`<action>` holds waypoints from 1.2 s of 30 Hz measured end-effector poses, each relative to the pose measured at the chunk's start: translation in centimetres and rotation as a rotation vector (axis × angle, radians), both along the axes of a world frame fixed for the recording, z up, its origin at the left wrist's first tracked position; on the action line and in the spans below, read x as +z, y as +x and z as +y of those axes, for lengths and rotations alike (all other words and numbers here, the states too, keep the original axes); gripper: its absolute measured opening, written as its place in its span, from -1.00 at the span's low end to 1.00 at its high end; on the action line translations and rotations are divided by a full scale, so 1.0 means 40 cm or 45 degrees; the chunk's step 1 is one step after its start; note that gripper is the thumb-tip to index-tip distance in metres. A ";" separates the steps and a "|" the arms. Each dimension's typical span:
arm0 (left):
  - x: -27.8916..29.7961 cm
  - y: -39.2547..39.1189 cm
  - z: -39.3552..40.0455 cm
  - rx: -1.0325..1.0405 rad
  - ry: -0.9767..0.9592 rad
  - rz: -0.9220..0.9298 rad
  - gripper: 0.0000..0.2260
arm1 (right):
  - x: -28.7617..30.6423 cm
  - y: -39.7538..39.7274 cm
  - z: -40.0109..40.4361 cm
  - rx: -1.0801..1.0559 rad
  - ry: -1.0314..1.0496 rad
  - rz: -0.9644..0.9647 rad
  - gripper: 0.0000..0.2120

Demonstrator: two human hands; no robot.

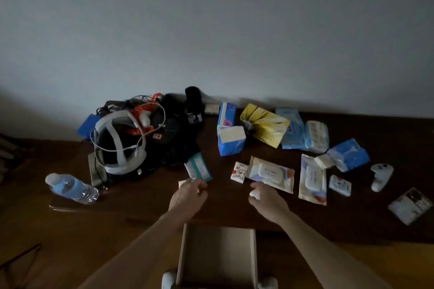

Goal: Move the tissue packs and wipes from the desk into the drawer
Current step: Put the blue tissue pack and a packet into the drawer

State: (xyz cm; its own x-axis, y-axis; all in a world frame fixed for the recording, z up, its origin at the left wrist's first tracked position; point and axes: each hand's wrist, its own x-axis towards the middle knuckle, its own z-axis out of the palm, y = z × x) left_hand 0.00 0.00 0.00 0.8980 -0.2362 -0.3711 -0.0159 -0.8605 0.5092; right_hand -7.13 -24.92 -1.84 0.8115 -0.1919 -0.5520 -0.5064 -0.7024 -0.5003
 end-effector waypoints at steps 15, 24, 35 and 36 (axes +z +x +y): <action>-0.196 0.392 -0.460 -0.258 0.508 -0.404 -0.07 | -0.328 0.136 -0.227 0.024 -0.571 0.011 -0.29; -0.142 0.255 -0.373 0.181 0.199 -0.372 -0.37 | -0.300 0.171 -0.281 0.140 -0.585 -0.176 -0.52; -0.164 -0.188 -0.060 0.902 -0.593 0.150 -0.30 | -0.140 -0.113 -0.010 -0.524 -0.474 -0.747 -0.84; -0.191 -0.229 -0.027 0.968 -0.671 0.285 -0.26 | -0.153 -0.167 0.041 -0.540 -0.434 -0.720 -0.85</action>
State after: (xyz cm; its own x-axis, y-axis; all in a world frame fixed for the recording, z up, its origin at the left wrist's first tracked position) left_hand -9.15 -1.07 -7.64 0.8011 0.1962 -0.5655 0.5986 -0.2591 0.7580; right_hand -13.82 -23.27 -7.97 0.7715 -0.6326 0.0679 -0.4983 -0.6672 -0.5536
